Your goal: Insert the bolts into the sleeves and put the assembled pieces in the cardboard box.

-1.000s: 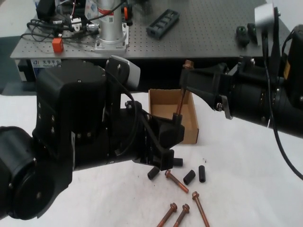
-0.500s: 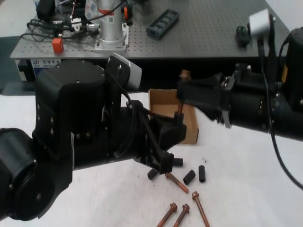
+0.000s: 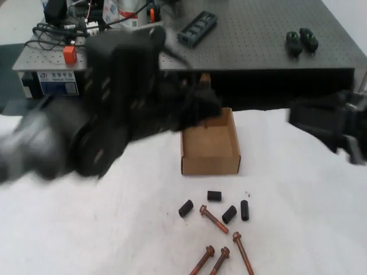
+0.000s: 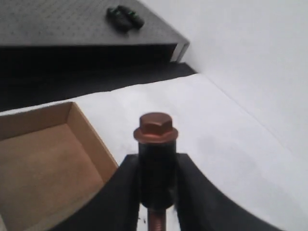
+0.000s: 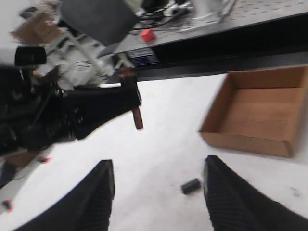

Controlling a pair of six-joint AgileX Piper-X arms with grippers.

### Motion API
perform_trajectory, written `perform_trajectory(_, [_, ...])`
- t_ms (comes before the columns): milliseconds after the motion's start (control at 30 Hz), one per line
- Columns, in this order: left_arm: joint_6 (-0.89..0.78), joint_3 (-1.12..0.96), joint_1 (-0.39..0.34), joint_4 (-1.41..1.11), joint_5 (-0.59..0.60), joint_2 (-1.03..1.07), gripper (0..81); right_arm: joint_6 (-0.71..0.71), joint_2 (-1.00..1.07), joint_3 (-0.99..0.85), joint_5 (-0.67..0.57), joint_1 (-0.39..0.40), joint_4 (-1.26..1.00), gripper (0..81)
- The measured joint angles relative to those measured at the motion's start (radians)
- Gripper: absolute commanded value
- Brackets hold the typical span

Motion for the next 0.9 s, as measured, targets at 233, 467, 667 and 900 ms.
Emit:
perform_trajectory(233, [-0.002, -0.401, 0.0, 0.263, -0.002, 0.363, 0.6, -0.074, -0.024, 0.0, 0.156, -0.044, 0.188, 41.4])
perform_trajectory(467, [-0.006, -0.706, 0.0, 0.453, -0.003, 0.613, 0.6, -0.081, -0.017, 0.015, 0.204, -0.047, 0.251, 41.4])
perform_trajectory(667, [-0.048, -0.757, 0.006, 0.481, 0.006, 0.656, 8.6, -0.088, 0.085, 0.046, 0.254, -0.047, 0.255, 41.4])
perform_trajectory(900, [-0.07, -0.763, 0.015, 0.483, 0.055, 0.656, 27.6, -0.084, 0.334, 0.046, 0.274, 0.002, 0.108, 38.9])
